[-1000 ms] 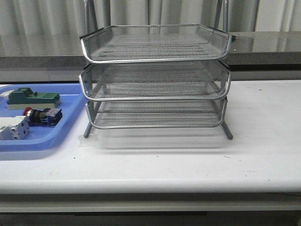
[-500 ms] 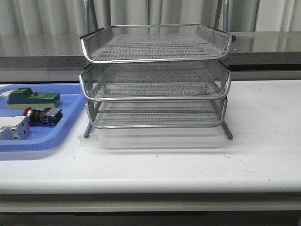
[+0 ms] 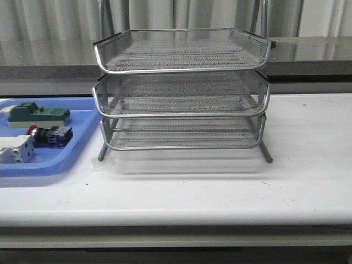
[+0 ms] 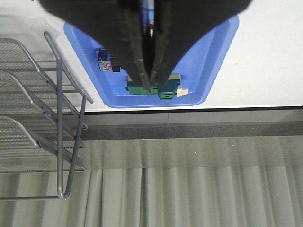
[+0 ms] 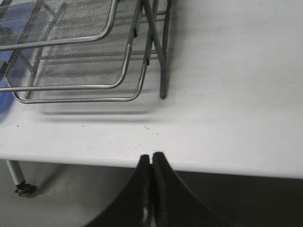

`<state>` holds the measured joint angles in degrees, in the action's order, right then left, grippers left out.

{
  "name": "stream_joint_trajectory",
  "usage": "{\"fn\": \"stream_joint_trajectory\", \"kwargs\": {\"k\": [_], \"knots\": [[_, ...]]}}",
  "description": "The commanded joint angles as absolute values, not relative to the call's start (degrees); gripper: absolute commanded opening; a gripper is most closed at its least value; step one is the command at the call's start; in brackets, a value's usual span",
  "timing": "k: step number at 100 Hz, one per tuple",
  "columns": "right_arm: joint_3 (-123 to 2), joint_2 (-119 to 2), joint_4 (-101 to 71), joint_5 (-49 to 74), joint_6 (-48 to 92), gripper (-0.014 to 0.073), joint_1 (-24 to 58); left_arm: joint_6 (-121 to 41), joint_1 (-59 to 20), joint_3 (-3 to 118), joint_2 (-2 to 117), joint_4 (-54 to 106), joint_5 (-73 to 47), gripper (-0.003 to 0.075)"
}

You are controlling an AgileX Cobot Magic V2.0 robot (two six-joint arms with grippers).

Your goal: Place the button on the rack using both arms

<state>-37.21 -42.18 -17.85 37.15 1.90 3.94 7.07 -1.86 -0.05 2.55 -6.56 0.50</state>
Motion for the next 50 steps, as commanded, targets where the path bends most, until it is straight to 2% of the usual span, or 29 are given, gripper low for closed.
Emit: {"fn": "stream_joint_trajectory", "kwargs": {"k": [1,18,25,30,50], "knots": [[-39.19,-44.95,-23.21,32.35,2.44,-0.0069,3.85,7.32,-2.08,-2.73,3.14,-6.12,5.00,-0.0020],[-39.19,-50.71,-34.14,31.56,2.44,-0.0063,3.85,7.32,-2.08,-2.73,3.14,-6.12,5.00,-0.0020],[-39.19,-53.05,-38.28,31.44,2.54,-0.0025,3.85,7.32,-2.08,-2.73,3.14,-6.12,5.00,-0.0020],[-39.19,-54.71,-40.48,31.32,2.57,0.0029,3.85,7.32,-2.08,-2.73,3.14,-6.12,5.00,-0.0020],[-39.19,-60.60,-44.89,30.11,5.78,0.0346,3.90,7.32,-2.08,-2.73,3.14,-6.12,5.00,-0.0020]]}}
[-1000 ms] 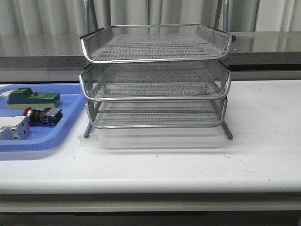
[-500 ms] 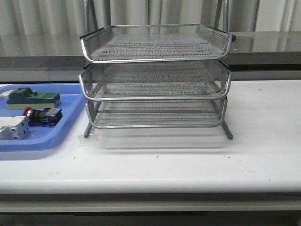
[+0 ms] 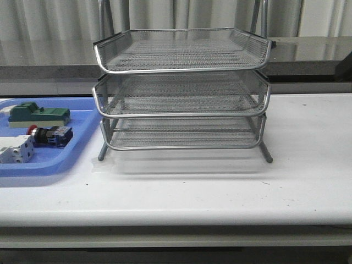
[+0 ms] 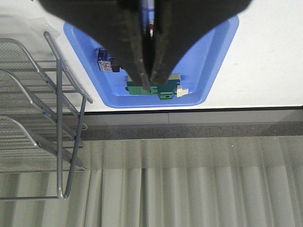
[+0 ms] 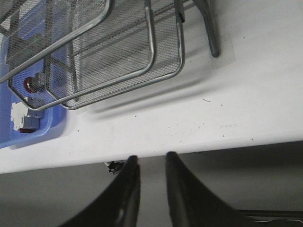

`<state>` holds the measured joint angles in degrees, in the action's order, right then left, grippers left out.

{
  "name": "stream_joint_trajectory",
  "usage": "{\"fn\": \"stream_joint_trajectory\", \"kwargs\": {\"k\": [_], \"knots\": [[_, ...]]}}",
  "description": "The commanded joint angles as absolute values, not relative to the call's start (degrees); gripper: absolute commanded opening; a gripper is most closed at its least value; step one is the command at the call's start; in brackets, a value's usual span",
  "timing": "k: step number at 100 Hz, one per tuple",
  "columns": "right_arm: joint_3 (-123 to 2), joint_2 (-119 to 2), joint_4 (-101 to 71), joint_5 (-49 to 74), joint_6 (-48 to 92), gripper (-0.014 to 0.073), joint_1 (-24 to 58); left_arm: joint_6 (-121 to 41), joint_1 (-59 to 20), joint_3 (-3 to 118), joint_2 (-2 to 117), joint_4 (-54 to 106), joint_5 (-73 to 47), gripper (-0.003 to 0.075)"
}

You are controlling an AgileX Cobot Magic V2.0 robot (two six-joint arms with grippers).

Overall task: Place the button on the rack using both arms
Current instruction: 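Reach the right gripper to the middle wire tray's front edge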

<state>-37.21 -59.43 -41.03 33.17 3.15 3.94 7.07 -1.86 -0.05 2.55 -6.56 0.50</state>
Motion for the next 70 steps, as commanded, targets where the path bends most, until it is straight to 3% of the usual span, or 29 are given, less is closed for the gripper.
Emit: {"fn": "stream_joint_trajectory", "kwargs": {"k": [1,6,25,70], "knots": [[-39.19,-60.77,-45.06,29.95,5.93,0.0353,3.90,7.32,-2.08,-2.73,3.14,-6.12,5.00,-0.0020],[-39.19,-62.25,-46.78,29.06,7.43,0.0388,3.90,7.32,-2.08,-2.73,3.14,-6.12,5.00,-0.0020],[-39.25,-68.06,-58.57,26.62,17.58,0.0391,3.97,7.32,-2.08,-2.73,3.14,-6.12,5.00,-0.0020],[-39.25,-82.01,-99.42,31.82,56.57,0.0391,3.97,7.32,-2.08,-2.73,3.14,-6.12,5.00,-0.0020]]}}
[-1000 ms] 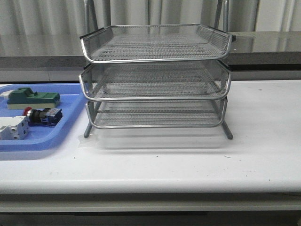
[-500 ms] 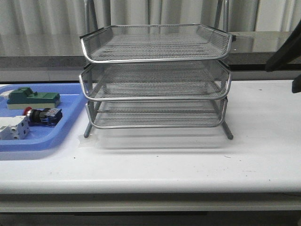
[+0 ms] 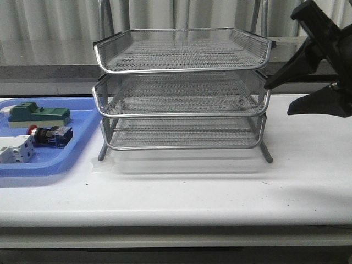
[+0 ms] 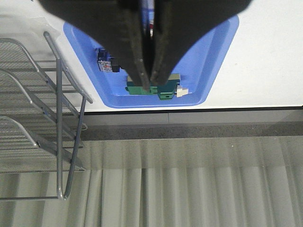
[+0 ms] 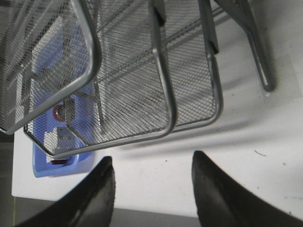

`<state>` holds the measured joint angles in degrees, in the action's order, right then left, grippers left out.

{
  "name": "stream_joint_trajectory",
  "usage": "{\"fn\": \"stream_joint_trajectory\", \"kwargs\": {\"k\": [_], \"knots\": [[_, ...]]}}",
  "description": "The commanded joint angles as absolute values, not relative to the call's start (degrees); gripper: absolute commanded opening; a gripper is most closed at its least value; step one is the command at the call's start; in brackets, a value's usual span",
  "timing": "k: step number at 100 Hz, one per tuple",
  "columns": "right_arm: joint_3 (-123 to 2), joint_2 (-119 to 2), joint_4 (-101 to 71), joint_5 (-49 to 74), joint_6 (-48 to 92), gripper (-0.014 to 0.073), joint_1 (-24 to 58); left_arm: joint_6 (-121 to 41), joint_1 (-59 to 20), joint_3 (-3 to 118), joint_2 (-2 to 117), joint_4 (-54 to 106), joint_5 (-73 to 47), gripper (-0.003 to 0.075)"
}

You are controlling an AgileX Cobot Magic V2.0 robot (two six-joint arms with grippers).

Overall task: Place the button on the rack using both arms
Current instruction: 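Reach the right gripper to the middle wire tray's front edge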

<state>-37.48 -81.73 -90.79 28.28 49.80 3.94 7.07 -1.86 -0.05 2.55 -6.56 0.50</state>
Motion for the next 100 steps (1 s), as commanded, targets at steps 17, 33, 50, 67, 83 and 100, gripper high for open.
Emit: {"fn": "stream_joint_trajectory", "kwargs": {"k": [17,33,50,67,83,100], "knots": [[-40.71,-86.51,-103.59,34.99,60.56,0.0390,3.97,7.32,-2.08,-2.73,3.14,-6.12,5.00,-0.0020],[-43.61,-90.25,-103.87,36.71,60.60,0.0390,3.97,7.32,-2.08,-2.73,3.14,-6.12,5.00,-0.0020],[-45.74,-93.25,-104.11,37.64,60.60,0.0390,3.97,7.32,-2.08,-2.73,3.14,-6.12,5.00,-0.0020],[-46.50,-95.25,-104.30,38.30,60.60,0.0384,3.97,7.32,-2.08,-2.73,3.14,-6.12,5.00,-0.0020],[-46.50,-95.49,-104.30,38.54,60.60,0.0209,3.97,7.32,-2.08,-2.73,3.14,-6.12,5.00,-0.0020],[-46.50,-95.49,-103.11,38.54,60.60,-0.0015,3.97,7.32,-2.08,-2.73,3.14,-6.12,5.00,-0.0020]]}}
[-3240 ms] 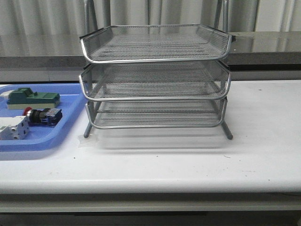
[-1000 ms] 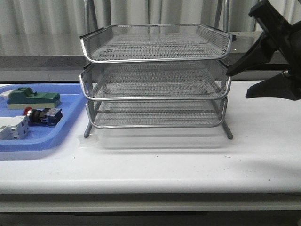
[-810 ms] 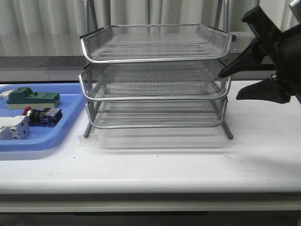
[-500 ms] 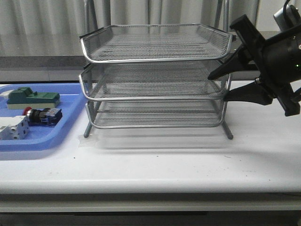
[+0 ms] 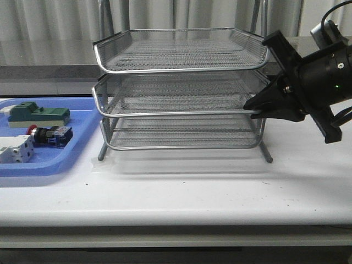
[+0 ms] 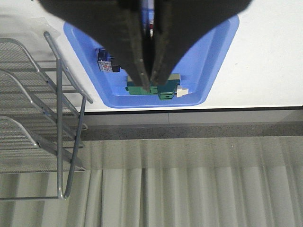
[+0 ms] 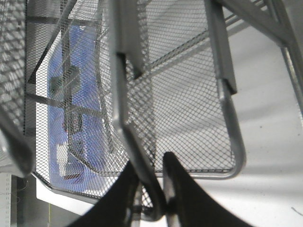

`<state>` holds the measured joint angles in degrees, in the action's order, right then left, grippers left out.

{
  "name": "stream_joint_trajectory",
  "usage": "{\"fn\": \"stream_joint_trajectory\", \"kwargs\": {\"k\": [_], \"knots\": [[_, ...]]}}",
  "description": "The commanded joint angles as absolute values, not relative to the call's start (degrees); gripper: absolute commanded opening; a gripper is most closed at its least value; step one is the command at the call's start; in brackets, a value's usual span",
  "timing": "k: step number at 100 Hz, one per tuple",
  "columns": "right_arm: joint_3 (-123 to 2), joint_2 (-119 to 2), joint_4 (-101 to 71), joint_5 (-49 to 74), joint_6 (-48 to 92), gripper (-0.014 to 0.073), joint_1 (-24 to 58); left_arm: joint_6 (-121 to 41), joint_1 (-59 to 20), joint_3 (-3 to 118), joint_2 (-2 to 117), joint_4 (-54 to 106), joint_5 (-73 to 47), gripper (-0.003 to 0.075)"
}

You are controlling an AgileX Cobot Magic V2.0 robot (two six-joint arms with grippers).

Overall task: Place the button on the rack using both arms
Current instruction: 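Reach the right gripper to the middle wire tray's front edge, then pull the middle wire tray out toward the robot with the right gripper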

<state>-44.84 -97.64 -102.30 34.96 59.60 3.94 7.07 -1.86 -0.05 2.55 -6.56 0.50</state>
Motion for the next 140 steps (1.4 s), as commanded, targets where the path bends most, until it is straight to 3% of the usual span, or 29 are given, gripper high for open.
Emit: {"fn": "stream_joint_trajectory", "kwargs": {"k": [1,41,85,120,131,140], "knots": [[-46.50,-95.49,-102.97,38.54,60.60,-0.0020,3.97,7.32,-2.08,-2.73,3.14,-6.12,5.00,-0.0020],[-39.97,-94.18,-96.83,39.36,60.89,-0.0040,3.97,7.32,-2.08,-2.73,3.14,-6.12,5.00,-0.0020],[-25.17,-82.29,-96.73,36.40,62.63,-0.0040,3.97,7.32,-2.08,-2.73,3.14,-6.12,5.00,-0.0020],[-21.73,-77.55,-96.73,35.89,62.63,-0.0035,3.97,7.32,-2.08,-2.73,3.14,-6.12,5.00,-0.0020],[-21.73,-76.94,-96.73,34.06,62.63,0.0013,3.97,7.32,-2.08,-2.73,3.14,-6.12,5.00,-0.0020],[-21.73,-76.50,-96.55,33.00,62.68,0.0123,3.97,7.32,-2.08,-2.73,3.14,-6.12,5.00,-0.0020]]}}
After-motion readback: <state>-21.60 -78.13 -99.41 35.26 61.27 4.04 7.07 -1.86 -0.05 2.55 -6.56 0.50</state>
